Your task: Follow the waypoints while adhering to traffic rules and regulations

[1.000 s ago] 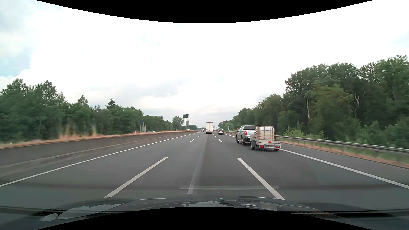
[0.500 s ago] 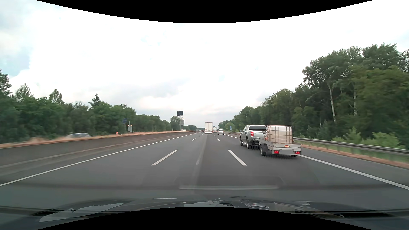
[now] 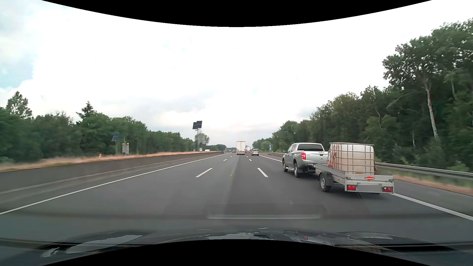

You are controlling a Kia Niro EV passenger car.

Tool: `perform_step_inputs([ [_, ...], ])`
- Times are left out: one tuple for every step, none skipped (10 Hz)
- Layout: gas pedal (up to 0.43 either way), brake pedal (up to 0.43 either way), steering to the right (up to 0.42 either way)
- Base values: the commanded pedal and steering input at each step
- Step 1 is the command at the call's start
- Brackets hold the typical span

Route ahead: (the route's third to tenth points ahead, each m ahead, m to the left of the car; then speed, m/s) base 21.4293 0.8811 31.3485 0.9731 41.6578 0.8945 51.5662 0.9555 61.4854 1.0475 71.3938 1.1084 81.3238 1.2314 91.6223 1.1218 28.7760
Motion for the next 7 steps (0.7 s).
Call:
perform_step_inputs([
  [0.22,0.0,-0.001],
  [0.22,0.0,-0.002],
  [0.22,0.0,-0.002],
  [0.22,0.0,-0.003],
  [0.22,0.0,-0.003],
  [0.22,0.0,-0.004],
  [0.22,0.0,-0.004],
])
